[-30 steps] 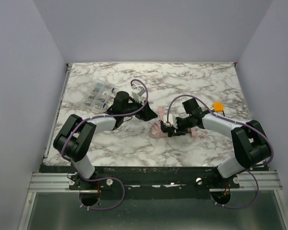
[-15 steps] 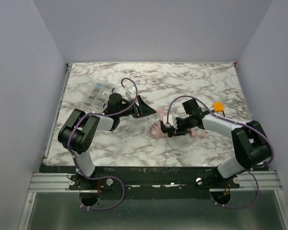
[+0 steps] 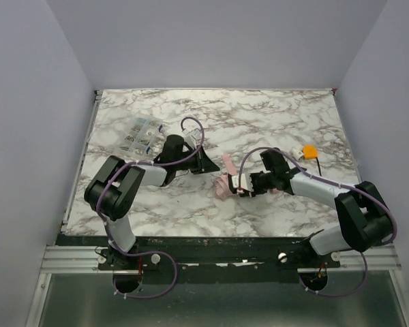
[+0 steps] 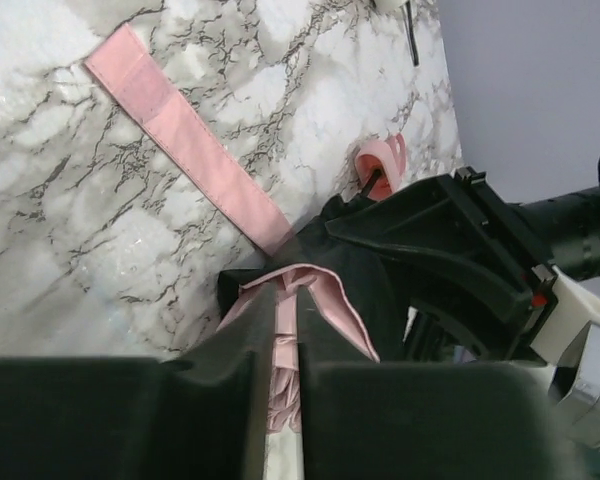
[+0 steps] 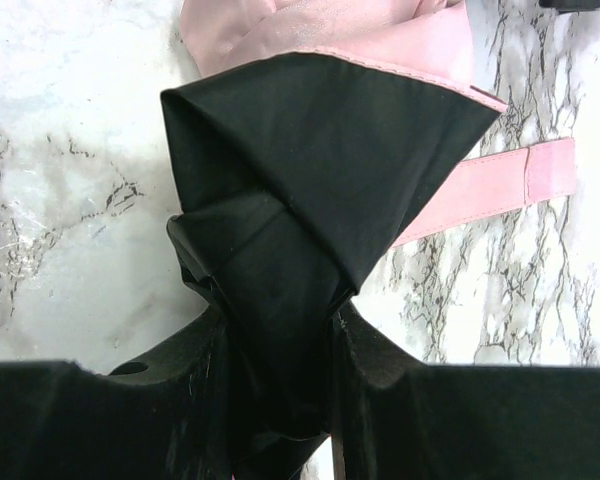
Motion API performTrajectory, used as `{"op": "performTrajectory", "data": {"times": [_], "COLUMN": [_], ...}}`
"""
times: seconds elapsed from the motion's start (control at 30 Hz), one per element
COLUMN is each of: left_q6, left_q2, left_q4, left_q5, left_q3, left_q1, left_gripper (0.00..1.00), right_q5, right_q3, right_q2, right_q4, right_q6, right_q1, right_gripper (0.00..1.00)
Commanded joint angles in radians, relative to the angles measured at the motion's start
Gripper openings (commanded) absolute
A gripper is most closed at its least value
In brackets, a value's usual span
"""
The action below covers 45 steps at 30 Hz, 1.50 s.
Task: Put away the umbrella
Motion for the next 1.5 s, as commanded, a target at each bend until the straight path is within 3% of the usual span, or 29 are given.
{"op": "performTrajectory", "data": {"times": [0.0,0.2,0.3,0.4,0.67,0.9,1.0,1.07,1.1,1.13,1.47], "left_q6": [0.0,-0.023,-0.06,-0.159,-0.395,-0.542,-0.548,-0.547,-0.546,-0.546,-0.567], "left_q2": [0.015,-0.023,-0.027,-0.014,-0.035,-0.064,-0.083,-0.092,-0.092,-0.095,-0.092], "left_q4": [-0.026,-0.085,-0.226,-0.403,-0.63,-0.516,-0.513,-0.512,-0.507,-0.504,-0.446], "left_q5": [-0.072,-0.125,-0.194,-0.256,-0.331,-0.27,-0.276,-0.279,-0.278,-0.279,-0.274], "left_q3": [0.016,0.027,0.074,0.138,0.187,0.15,0.151,0.151,0.149,0.146,0.122], "left_q1": [-0.008,-0.01,-0.011,-0.013,-0.012,-0.007,-0.006,-0.001,0.0,0.001,0.005], "left_gripper": [0.0,0.0,0.0,0.0,0.0,0.0,0.1,0.1,0.08,0.0,0.0], "right_q5": [0.145,0.147,0.149,0.148,0.148,0.152,0.153,0.152,0.153,0.152,0.153], "right_q3": [-0.07,-0.068,-0.066,-0.062,-0.058,-0.057,-0.055,-0.054,-0.053,-0.054,-0.055], "right_q2": [0.069,0.07,0.073,0.076,0.082,0.083,0.084,0.087,0.085,0.086,0.085], "right_q4": [-0.163,-0.161,-0.162,-0.167,-0.175,-0.178,-0.178,-0.178,-0.178,-0.179,-0.179], "right_q6": [-0.068,-0.063,-0.06,-0.056,-0.054,-0.052,-0.053,-0.051,-0.052,-0.051,-0.051], "right_q1": [0.017,0.02,0.021,0.021,0.023,0.023,0.024,0.024,0.025,0.025,0.025], "right_gripper": [0.01,0.01,0.01,0.01,0.01,0.01,0.01,0.01,0.01,0.01,0.01]}}
